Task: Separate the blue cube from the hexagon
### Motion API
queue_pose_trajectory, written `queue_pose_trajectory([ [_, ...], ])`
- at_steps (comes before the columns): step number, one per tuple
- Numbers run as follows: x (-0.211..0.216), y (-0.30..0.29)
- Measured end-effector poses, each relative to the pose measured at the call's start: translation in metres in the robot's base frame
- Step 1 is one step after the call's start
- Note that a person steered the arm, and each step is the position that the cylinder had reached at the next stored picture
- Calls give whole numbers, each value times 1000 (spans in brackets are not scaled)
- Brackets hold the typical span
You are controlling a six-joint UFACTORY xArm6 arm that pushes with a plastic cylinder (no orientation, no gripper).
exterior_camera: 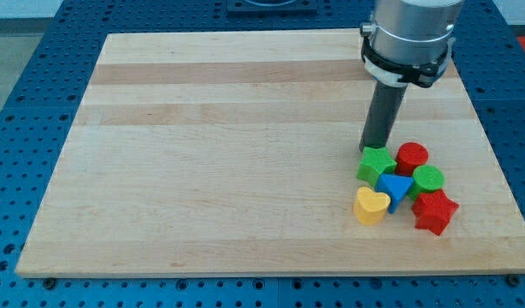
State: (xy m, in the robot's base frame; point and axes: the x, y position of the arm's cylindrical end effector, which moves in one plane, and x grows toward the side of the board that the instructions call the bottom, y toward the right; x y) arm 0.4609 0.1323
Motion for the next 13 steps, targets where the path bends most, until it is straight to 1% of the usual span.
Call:
queue_pose_trajectory([
  [1,-19,3],
  [2,-42,43],
  [3,-74,99],
  [4,-127,134],
  [5,-186,133],
  [6,-198,101],
  [7,-162,45],
  [8,-129,12],
  [9,-135,17],
  [10,-117,-1],
  [11,-60,-56],
  [12,-57,-58],
  [13,-88,-33],
])
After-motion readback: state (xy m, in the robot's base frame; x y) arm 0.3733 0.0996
